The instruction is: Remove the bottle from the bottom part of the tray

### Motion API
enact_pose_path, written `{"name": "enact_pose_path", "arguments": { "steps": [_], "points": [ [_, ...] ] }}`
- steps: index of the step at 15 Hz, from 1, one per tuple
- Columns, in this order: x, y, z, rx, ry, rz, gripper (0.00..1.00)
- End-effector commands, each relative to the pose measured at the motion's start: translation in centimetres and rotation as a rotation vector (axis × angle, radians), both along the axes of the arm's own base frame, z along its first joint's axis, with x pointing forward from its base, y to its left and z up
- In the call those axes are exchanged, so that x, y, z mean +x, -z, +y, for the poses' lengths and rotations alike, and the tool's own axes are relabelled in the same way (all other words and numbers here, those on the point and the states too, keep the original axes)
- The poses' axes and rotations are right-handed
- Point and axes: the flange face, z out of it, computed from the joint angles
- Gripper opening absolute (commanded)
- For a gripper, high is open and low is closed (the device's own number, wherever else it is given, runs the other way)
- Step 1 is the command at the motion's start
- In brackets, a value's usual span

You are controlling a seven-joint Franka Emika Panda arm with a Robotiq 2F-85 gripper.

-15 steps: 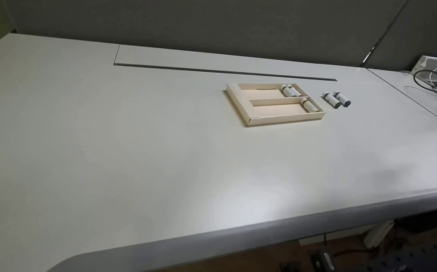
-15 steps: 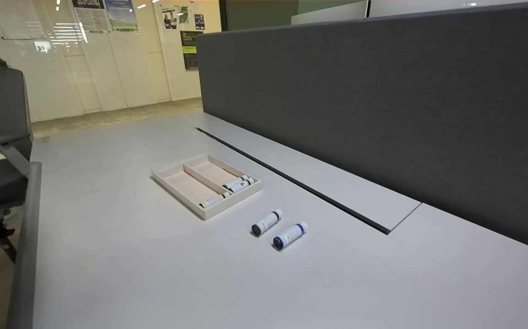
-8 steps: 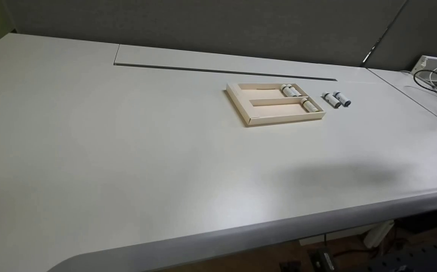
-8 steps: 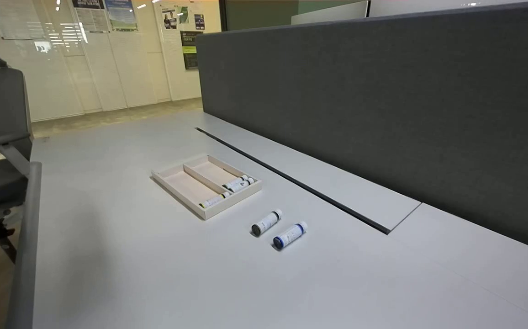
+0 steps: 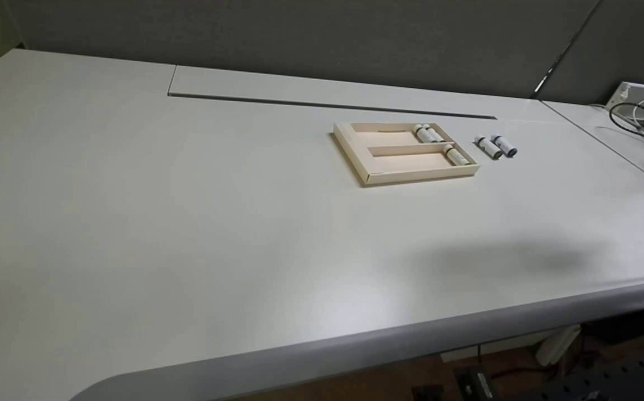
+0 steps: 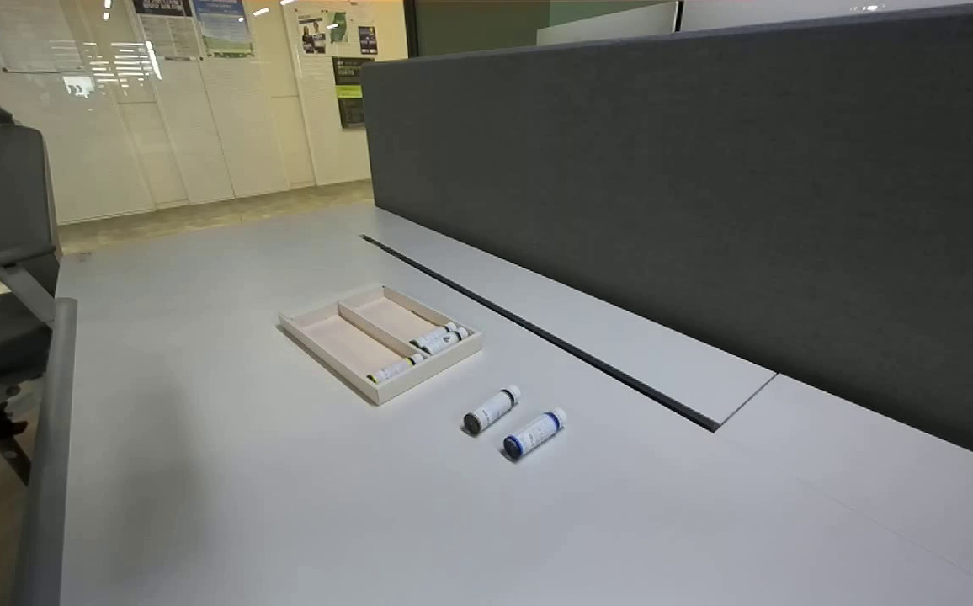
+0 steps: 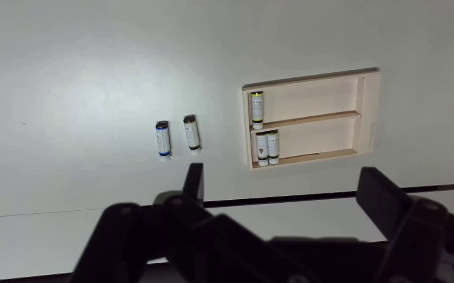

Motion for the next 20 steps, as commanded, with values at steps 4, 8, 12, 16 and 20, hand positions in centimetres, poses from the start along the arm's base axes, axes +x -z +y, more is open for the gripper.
{"name": "enact_pose_path", "arguments": {
  "steps": [4,8,12,16,20],
  "points": [
    [1.9,2.4,0.8,-0.007,0.015,-0.004,1.00],
    [5.3,9.9,4.5,0.000,-0.019,0.023,1.00],
    [7.6,18.4,10.3,-0.014,-0.113,0.065,1.00],
    [8.4,26.2,15.8,-0.037,-0.209,0.112,1.00],
    [8.4,31.8,17.9,-0.066,-0.257,0.164,1.00]
  ]
}}
